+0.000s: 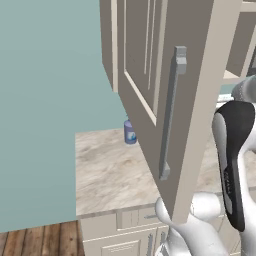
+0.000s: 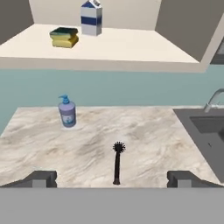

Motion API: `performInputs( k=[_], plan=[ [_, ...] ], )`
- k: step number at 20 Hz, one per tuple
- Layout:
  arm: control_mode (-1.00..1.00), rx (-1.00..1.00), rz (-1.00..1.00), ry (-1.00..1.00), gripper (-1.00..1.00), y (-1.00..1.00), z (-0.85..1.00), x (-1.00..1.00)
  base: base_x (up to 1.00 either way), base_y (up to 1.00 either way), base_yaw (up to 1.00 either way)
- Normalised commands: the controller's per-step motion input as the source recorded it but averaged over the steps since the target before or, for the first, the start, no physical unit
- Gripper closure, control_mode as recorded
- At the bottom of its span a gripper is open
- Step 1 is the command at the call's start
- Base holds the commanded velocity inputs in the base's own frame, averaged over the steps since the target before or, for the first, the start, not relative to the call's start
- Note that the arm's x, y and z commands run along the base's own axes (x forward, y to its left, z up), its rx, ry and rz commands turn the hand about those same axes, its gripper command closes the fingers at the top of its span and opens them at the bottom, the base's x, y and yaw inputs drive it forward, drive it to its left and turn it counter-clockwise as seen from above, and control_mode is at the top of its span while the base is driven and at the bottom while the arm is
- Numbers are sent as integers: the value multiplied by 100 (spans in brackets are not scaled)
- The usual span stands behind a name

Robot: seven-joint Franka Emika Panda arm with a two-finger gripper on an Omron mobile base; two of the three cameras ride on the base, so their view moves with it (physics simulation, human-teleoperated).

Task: Pick the sponge and dish brush from the cabinet and place them on the counter.

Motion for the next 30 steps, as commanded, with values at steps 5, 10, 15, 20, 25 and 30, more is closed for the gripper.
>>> performInputs(
  k=[5, 10, 15, 20, 25, 30],
  plan=[
    [-100, 0, 3, -18, -100, 21, 9, 18, 0, 0, 0],
    [-100, 0, 1, -18, -100, 24, 3, 22, 0, 0, 0],
    [-100, 0, 0, -5, -100, 19, 28, 19, 0, 0, 0],
    [-100, 0, 2, 1, -100, 3, 48, 1, 0, 0, 0],
    [-100, 2, 5, 7, -100, 0, 3, 16, 0, 0, 0],
    [-100, 10, 7, 0, -100, 0, -6, 37, 0, 0, 0]
  ],
)
